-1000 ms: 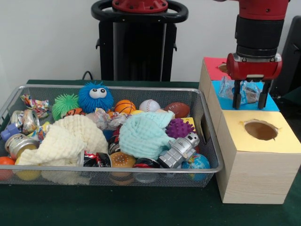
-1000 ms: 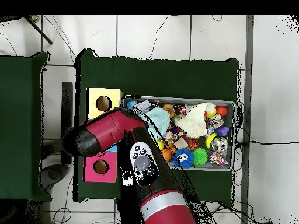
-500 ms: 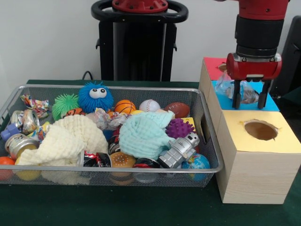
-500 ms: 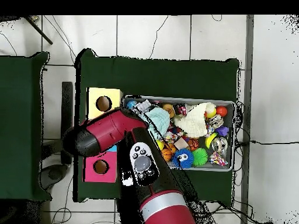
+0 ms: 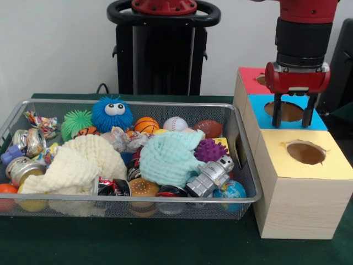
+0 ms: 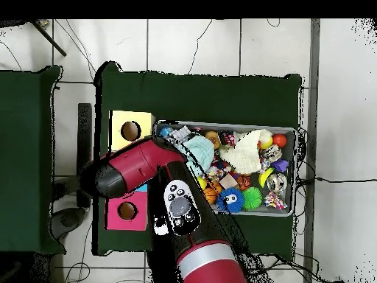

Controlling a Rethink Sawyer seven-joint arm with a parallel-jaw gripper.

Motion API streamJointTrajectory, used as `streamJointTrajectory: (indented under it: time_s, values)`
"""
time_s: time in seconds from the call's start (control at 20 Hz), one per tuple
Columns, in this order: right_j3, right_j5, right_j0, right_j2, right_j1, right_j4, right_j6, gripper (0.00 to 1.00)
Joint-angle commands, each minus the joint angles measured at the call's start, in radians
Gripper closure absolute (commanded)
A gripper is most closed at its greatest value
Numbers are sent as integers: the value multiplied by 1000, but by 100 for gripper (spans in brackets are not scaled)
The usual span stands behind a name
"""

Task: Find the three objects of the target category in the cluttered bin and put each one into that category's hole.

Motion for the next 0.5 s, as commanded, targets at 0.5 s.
streamJointTrajectory:
  time_s: [0.5]
  values:
    - [166,46,-121,51,-28,-23,-177,0]
